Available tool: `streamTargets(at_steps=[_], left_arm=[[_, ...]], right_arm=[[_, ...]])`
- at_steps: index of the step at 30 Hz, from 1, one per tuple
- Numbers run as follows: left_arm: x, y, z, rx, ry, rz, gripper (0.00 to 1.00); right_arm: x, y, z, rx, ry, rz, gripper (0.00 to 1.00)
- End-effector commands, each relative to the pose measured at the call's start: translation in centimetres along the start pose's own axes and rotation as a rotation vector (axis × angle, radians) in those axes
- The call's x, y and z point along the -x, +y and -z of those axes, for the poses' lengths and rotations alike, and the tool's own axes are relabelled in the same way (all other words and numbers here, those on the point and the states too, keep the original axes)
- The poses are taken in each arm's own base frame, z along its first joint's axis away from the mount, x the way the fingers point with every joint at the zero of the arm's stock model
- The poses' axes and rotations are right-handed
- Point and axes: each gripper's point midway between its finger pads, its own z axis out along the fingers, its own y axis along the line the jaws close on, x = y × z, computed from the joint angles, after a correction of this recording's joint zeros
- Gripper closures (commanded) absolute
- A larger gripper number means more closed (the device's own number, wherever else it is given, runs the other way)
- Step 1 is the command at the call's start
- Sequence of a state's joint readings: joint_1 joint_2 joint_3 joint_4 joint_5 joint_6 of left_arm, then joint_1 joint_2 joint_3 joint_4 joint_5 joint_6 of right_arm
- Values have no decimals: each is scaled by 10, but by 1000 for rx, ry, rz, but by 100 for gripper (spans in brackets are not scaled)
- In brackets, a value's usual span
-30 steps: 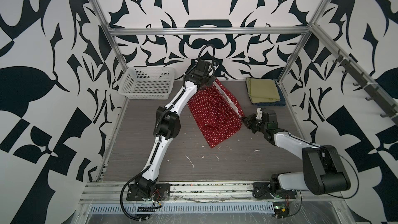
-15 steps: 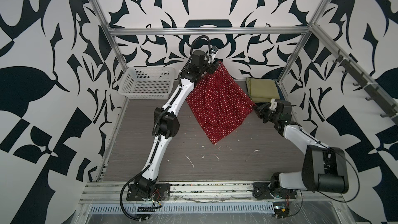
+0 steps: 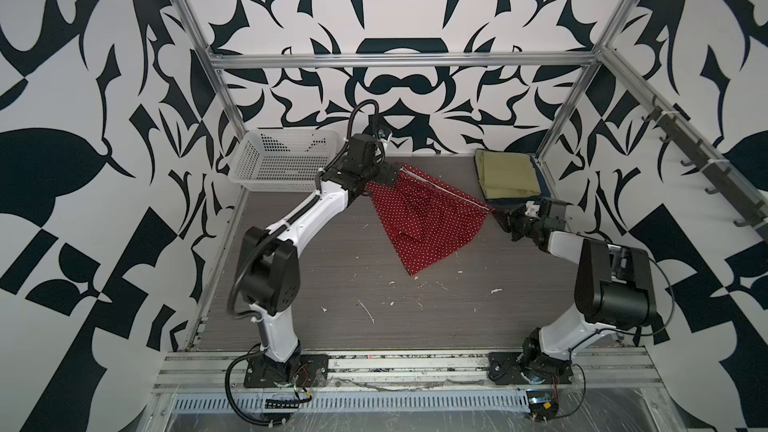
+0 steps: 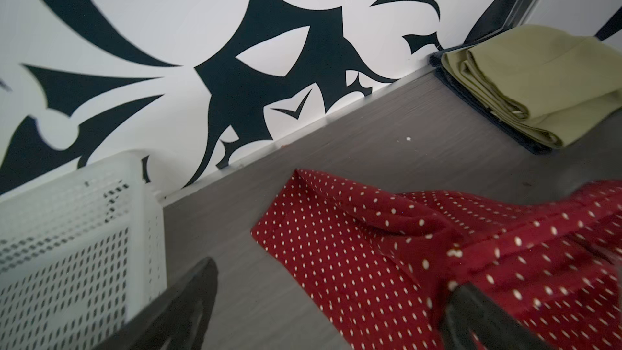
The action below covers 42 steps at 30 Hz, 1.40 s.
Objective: Fold and stack the skirts
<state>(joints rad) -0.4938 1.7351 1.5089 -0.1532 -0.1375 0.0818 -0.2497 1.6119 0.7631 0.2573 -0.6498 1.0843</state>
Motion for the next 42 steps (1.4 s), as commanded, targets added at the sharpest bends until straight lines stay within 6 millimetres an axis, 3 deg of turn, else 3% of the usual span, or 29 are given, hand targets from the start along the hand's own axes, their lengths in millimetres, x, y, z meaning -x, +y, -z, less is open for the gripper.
streamTargets(at_steps=[1,3,5,12,15,17,19,22,25,28,35,42], left_arm=[[-19,26,19,105,-7,83,0],[-30,33,19,142,-21,75,6],[-26,36,15,140,-11,52,11],[23,20,-29,31,-5,-2,9],[35,19,-29,16,-39,73,11],[32,23,-20,37,-81,142,8],[16,31,-10,64,-76,204,7],[-30,60,-7,110,20,354,9],[-78,81,-10,134,137,463,8],[-110,89,-16,157,208,502,6],[-166,102,-51,123,346,686,12],[-208,75,-65,55,419,773,16]], right_arm=[[24,2,20,-60,-100,41,90],[23,5,22,-58,-95,47,91],[24,10,23,-40,-102,42,92],[4,34,31,-19,-92,168,92],[-29,58,21,-51,-6,374,92],[-74,78,10,-110,88,607,87],[-123,92,-1,-135,185,840,81],[-171,97,-15,-159,285,1076,71],[-202,87,-25,-187,365,1192,51],[-221,67,-30,-251,421,1263,48],[-221,38,-26,-315,384,1312,45],[-215,46,-24,-295,306,1300,46]])
